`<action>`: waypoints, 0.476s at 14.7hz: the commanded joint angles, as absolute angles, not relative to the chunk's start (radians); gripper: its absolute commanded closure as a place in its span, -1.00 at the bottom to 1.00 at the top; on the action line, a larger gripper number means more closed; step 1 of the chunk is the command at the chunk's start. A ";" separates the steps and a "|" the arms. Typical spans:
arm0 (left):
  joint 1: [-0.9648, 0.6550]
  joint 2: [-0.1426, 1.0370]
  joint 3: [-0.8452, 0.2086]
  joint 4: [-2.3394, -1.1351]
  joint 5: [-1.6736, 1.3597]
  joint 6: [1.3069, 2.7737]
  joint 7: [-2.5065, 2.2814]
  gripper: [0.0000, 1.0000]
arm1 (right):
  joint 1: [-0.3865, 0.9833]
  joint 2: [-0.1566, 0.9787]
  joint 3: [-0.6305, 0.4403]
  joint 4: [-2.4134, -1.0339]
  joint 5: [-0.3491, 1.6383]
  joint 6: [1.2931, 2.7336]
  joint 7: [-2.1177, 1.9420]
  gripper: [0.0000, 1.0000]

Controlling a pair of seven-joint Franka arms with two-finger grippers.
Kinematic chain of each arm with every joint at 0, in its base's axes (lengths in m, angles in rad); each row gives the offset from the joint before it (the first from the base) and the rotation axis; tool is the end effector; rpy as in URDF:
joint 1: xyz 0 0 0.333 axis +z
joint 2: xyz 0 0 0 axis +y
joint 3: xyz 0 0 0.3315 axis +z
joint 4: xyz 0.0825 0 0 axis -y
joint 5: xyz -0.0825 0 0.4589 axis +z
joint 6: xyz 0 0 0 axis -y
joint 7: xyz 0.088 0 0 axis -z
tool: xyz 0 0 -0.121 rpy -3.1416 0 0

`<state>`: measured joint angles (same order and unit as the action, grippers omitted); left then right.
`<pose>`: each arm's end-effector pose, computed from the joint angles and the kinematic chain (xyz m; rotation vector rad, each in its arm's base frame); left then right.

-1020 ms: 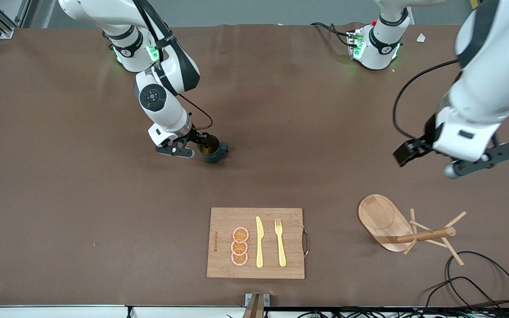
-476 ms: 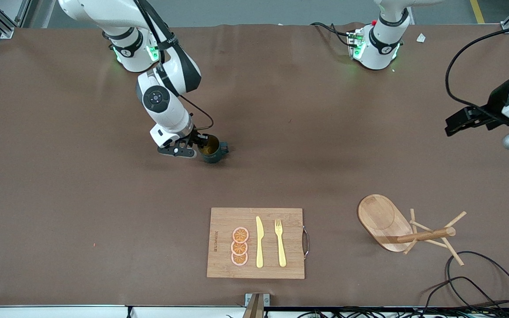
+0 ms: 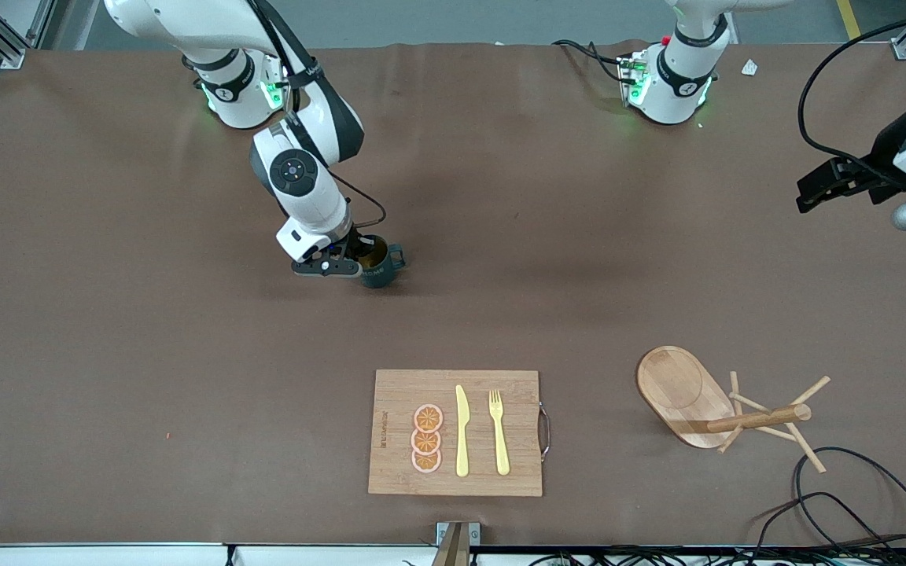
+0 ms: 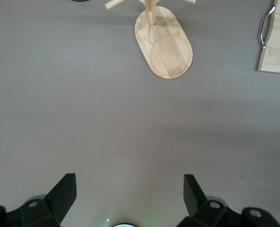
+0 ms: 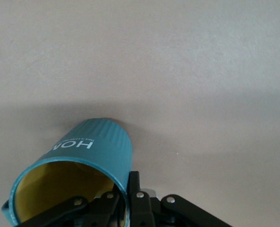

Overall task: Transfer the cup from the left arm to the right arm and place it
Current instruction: 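Lift the mug with the right gripper while the left gripper returns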

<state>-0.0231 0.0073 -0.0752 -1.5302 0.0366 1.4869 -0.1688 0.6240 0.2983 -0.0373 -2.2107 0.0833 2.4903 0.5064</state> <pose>0.6200 -0.0563 0.6364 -3.0964 -0.1125 0.0702 0.4998 0.3318 0.1818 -3.1172 -0.0236 0.0557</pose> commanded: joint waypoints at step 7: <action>-0.044 -0.075 -0.025 -1.609 0.020 1.500 -0.094 -1.00 | 0.474 0.265 -0.049 -2.129 0.066 2.301 -0.052 0.99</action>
<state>-0.0304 -0.0379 -0.0355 -1.5724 0.0366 1.4878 -0.1045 0.5307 0.2948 -0.0600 -2.1458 0.0762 2.3567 0.0710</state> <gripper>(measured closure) 0.000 0.943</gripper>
